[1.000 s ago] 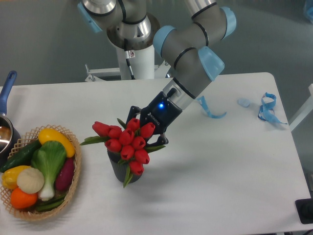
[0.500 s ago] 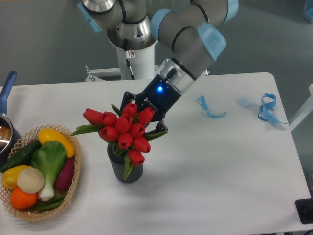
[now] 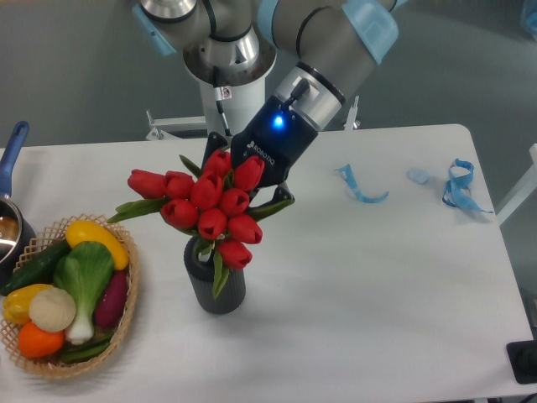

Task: Pick up the flowers from the vase
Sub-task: 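Lift the gripped tulips upward out of the black vase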

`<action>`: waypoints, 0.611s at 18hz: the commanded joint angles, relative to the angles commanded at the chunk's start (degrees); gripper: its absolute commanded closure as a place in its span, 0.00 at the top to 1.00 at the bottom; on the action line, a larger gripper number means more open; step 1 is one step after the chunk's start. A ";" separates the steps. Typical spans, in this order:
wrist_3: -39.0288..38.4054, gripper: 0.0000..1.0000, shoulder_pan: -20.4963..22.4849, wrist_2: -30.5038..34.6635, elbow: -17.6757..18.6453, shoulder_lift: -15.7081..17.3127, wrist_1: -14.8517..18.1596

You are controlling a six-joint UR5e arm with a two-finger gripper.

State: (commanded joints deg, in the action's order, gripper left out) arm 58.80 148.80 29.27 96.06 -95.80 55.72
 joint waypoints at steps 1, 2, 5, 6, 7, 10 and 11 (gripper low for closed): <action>0.09 0.36 0.17 0.00 0.09 0.26 0.00; 0.00 0.36 0.52 0.00 0.09 0.53 0.00; -0.09 0.36 1.49 -0.09 -0.78 1.49 0.44; -0.26 0.36 1.75 -0.09 -1.23 1.58 0.44; -0.70 0.36 1.84 0.00 -1.58 1.58 0.53; -0.88 0.36 3.77 0.53 -1.67 1.58 0.35; -0.88 0.36 4.65 0.53 -1.76 1.50 0.18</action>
State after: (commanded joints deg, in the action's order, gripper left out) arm 57.92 153.45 29.79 94.31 -94.31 55.90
